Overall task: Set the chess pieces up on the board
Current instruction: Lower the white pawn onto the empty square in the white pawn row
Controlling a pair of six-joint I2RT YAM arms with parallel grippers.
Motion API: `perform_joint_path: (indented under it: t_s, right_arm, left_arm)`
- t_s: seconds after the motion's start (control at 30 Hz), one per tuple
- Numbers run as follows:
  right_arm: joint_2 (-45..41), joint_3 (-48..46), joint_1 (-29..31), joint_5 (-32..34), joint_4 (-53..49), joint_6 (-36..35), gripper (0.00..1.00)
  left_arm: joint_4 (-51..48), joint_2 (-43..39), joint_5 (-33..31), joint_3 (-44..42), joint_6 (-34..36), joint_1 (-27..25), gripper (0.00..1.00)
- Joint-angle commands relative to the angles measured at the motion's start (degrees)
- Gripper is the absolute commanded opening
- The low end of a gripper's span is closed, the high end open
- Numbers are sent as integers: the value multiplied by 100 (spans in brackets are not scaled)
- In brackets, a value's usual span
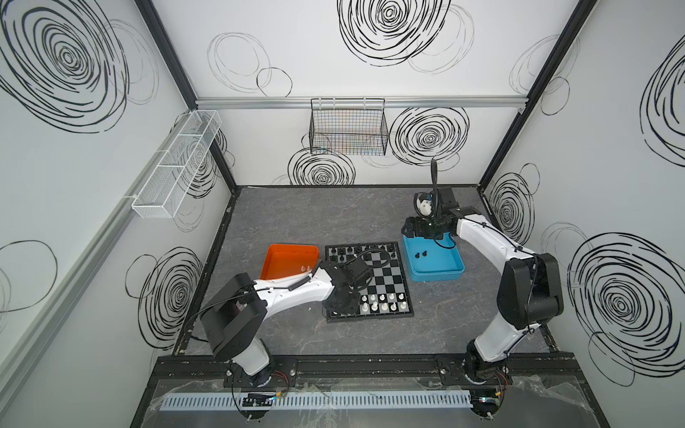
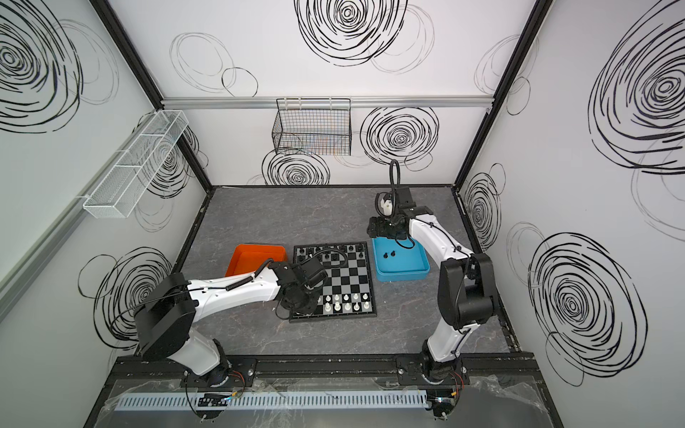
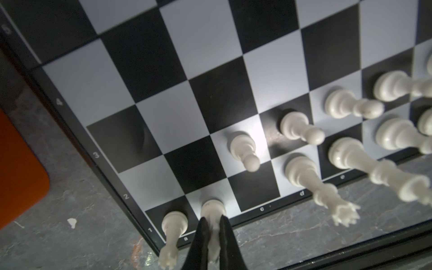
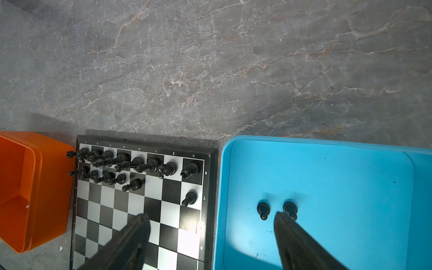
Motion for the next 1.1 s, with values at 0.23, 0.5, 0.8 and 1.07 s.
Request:
perform_joint_path:
  t_s: [0.23, 0.5, 0.8, 1.07]
  right_arm:
    - [-88, -26, -31, -4, 85, -66, 87]
    - [-81, -40, -30, -4, 86, -63, 87]
    - [-72, -34, -28, -18, 86, -68, 87]
    - [-62, -25, -30, -29, 86, -70, 87]
  left_arm:
    - [71, 54, -110, 0, 25, -36, 13]
    - [108, 62, -119, 37, 72, -61, 13]
    - [67, 76, -165, 54, 81, -66, 13]
    - [17, 107, -241, 97, 105, -58, 14]
